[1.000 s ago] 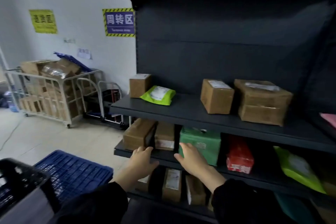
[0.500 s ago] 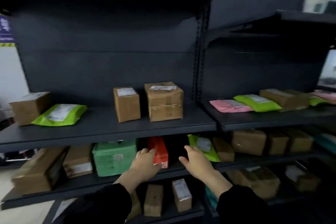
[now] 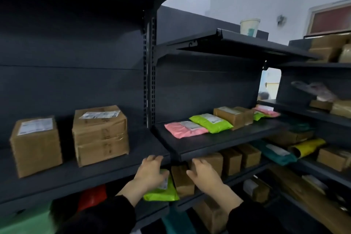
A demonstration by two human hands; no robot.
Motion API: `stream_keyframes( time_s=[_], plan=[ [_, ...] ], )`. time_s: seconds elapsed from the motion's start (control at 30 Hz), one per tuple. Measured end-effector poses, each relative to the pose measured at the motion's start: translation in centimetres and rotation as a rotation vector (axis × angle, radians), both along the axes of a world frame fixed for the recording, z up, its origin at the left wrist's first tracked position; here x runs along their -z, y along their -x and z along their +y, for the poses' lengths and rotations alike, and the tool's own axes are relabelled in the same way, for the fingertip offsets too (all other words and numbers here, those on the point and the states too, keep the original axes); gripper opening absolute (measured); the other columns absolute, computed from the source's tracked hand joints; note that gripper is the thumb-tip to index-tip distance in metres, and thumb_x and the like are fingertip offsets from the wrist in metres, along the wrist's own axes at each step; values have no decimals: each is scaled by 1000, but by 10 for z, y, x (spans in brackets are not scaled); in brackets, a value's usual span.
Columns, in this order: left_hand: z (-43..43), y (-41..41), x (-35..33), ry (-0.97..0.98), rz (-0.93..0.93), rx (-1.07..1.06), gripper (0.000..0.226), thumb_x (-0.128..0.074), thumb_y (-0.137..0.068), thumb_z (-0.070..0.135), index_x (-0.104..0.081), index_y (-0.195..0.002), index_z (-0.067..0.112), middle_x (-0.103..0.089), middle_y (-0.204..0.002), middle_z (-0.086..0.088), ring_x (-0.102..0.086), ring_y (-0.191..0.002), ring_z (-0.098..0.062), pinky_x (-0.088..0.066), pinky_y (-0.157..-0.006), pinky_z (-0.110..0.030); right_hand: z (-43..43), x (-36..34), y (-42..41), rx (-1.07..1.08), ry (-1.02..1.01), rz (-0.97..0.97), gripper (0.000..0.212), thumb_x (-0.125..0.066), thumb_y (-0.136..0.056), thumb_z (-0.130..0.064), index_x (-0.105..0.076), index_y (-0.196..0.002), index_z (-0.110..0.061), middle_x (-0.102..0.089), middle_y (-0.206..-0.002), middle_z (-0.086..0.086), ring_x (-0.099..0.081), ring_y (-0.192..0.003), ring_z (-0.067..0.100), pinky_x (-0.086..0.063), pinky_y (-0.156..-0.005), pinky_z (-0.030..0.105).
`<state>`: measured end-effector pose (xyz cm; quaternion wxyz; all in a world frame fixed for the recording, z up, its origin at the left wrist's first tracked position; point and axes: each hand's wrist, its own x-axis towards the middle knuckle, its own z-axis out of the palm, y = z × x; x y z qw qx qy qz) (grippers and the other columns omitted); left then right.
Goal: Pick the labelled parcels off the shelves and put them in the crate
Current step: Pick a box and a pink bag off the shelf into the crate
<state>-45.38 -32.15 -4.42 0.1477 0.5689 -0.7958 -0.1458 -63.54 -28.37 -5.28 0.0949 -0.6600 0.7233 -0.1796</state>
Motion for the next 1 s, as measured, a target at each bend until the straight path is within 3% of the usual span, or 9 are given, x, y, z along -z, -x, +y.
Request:
stream_keyframes(
  time_s=[0.17, 0.33, 0.6, 0.83, 1.0],
  plan=[
    [-61, 38, -17, 35, 47, 44, 65, -51, -92, 37, -27, -147, 12, -29, -150, -10, -25, -139, -30, -26, -113, -33, -54, -16, 39, 55, 48, 49, 53, -47, -94, -37, -35, -139, -13, -42, -139, 10, -41, -129, 25, -36, -102, 30],
    [-105, 70, -17, 37, 66, 79, 58, -53, -91, 37, -36, -142, 14, -37, -144, -11, -33, -134, -28, -31, -110, -31, -90, -15, 72, 88, 34, 25, 54, -46, -94, -38, -33, -141, -15, -39, -141, 9, -39, -130, 25, -37, -103, 32],
    [-154, 114, -15, 54, 59, 85, 63, -53, -90, 40, -33, -144, 13, -38, -147, -9, -32, -136, -26, -28, -112, -30, -133, -23, 131, 103, 39, 1, 53, -46, -95, -38, -34, -140, -12, -40, -140, 11, -39, -128, 28, -38, -103, 35],
    [-185, 159, -17, 73, 90, -29, 54, -52, -89, 41, -48, -131, 6, -49, -136, -12, -42, -128, -27, -35, -104, -27, -175, -26, 181, 7, 134, -15, 47, -49, -93, -36, -42, -133, -10, -47, -132, 12, -45, -123, 29, -40, -99, 36],
    [-197, 197, -18, 68, 106, -212, 59, -53, -92, 37, -38, -141, 8, -41, -144, -13, -35, -135, -25, -27, -110, -27, -206, -28, 224, -122, 165, 38, 52, -47, -95, -35, -35, -140, -11, -42, -139, 10, -39, -130, 26, -35, -103, 31]
  ],
)
